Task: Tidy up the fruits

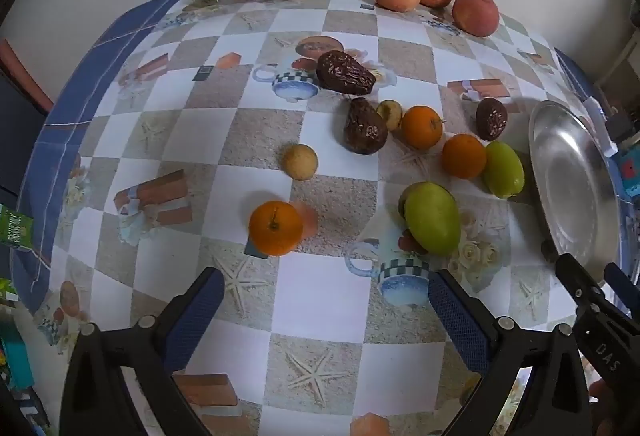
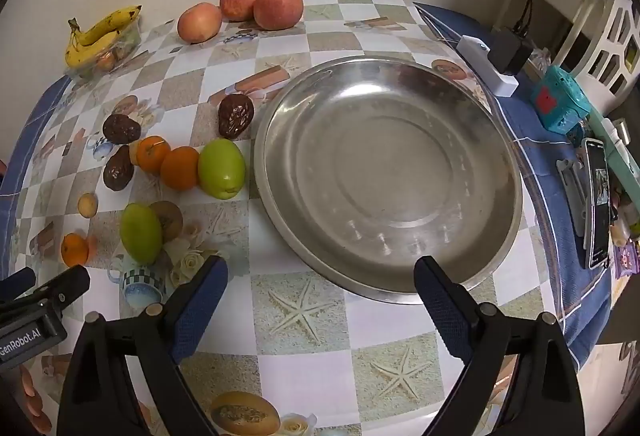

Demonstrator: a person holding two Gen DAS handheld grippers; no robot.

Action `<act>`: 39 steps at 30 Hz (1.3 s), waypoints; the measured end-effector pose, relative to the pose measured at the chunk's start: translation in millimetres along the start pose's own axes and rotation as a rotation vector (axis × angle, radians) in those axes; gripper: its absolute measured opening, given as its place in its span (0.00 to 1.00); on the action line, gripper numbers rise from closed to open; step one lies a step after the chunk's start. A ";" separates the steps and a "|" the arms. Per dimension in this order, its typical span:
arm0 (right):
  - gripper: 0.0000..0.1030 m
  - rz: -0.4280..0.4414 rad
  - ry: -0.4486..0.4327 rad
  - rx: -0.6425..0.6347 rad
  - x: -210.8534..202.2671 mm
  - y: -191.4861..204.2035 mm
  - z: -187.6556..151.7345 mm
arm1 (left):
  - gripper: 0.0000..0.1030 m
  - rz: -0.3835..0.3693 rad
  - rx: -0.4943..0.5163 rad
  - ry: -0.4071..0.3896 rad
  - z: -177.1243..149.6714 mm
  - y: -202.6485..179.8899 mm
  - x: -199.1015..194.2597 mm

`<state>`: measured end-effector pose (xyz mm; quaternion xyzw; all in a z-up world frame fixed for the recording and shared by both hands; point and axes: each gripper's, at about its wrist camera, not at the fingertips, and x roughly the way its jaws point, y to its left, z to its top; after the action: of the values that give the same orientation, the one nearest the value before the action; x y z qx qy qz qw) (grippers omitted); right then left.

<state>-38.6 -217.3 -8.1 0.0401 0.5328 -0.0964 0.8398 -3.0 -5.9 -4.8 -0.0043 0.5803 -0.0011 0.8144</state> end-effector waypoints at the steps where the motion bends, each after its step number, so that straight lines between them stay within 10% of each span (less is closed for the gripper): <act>1: 0.92 0.000 -0.001 0.000 0.0 -0.3 -0.1 | 1.00 0.000 0.000 0.001 -0.6 -1.0 -1.3; 39: 0.92 0.001 0.003 0.000 1.0 -0.2 0.9 | 1.00 -0.010 -0.013 0.026 1.6 5.9 -2.7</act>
<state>-37.4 -217.8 -8.7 0.0407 0.5339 -0.0960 0.8391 -2.4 0.1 -1.8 -0.0125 0.5906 -0.0012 0.8068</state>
